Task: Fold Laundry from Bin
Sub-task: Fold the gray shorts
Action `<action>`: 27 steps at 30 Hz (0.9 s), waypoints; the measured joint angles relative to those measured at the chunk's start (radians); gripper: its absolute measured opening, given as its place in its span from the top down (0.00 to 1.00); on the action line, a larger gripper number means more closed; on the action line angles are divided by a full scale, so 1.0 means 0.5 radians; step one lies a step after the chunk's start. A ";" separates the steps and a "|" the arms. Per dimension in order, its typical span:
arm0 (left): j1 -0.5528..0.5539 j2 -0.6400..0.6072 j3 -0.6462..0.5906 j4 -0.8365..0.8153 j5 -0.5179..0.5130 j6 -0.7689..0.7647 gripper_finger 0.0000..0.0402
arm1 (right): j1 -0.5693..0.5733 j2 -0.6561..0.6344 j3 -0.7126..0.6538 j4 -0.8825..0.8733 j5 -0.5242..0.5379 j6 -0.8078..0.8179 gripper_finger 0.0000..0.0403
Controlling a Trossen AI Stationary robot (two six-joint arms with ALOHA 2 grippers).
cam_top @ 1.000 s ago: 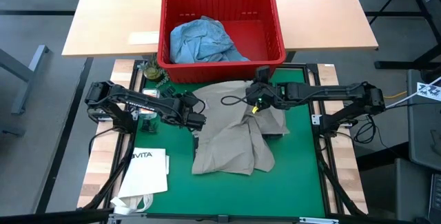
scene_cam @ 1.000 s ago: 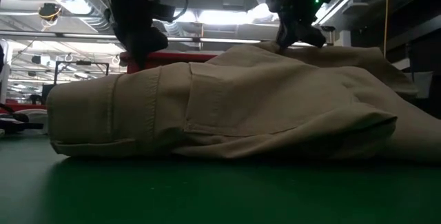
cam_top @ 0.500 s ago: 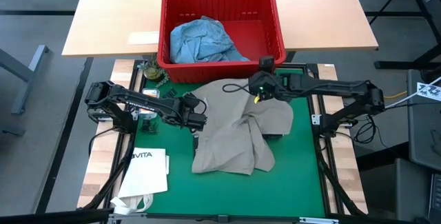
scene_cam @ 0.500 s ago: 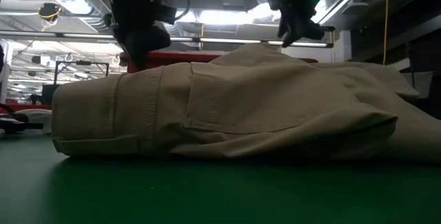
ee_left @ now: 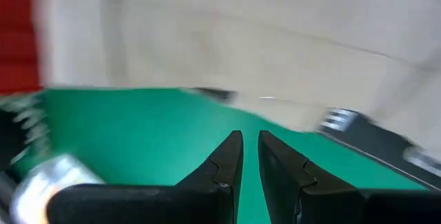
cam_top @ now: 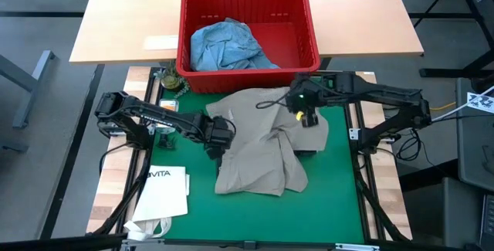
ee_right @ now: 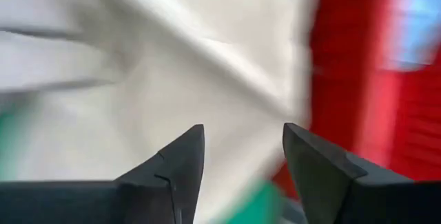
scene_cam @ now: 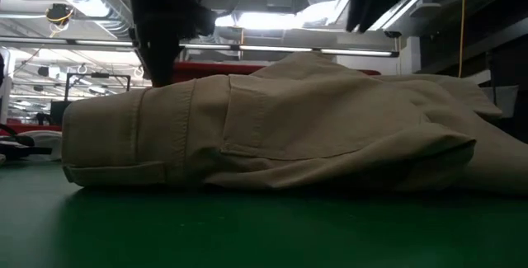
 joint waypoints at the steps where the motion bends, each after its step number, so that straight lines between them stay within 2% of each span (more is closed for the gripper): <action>1: -0.009 0.000 0.000 0.044 0.059 0.053 0.89 | 0.015 -0.001 0.010 -0.048 -0.146 0.074 0.51; 3: -0.025 0.000 0.000 0.146 0.187 0.133 0.89 | 0.078 -0.001 0.009 -0.141 -0.374 0.167 0.51; 5: -0.039 0.000 -0.008 0.298 0.335 0.186 0.89 | 0.171 0.001 0.008 -0.228 -0.459 0.196 0.51; 7: -0.055 -0.002 -0.045 0.502 0.498 0.216 0.89 | 0.303 0.009 0.008 -0.275 -0.462 0.223 0.51; 10: -0.091 -0.002 -0.096 0.693 0.668 0.220 0.90 | 0.504 0.018 0.007 -0.321 -0.358 0.235 0.51; 14: -0.158 -0.002 -0.148 0.738 0.680 0.207 0.93 | 0.747 0.015 0.001 -0.432 -0.158 0.337 0.51; 17: -0.215 -0.002 -0.202 0.754 0.680 0.194 0.98 | 0.879 -0.001 -0.105 -0.465 -0.057 0.440 0.51; 21: -0.292 -0.002 -0.290 0.791 0.680 0.107 0.99 | 0.997 -0.040 -0.358 -0.452 -0.052 0.648 0.51; 27: -0.334 -0.002 -0.418 1.118 0.666 0.013 1.00 | 1.168 -0.043 -0.734 -0.336 -0.055 0.803 0.51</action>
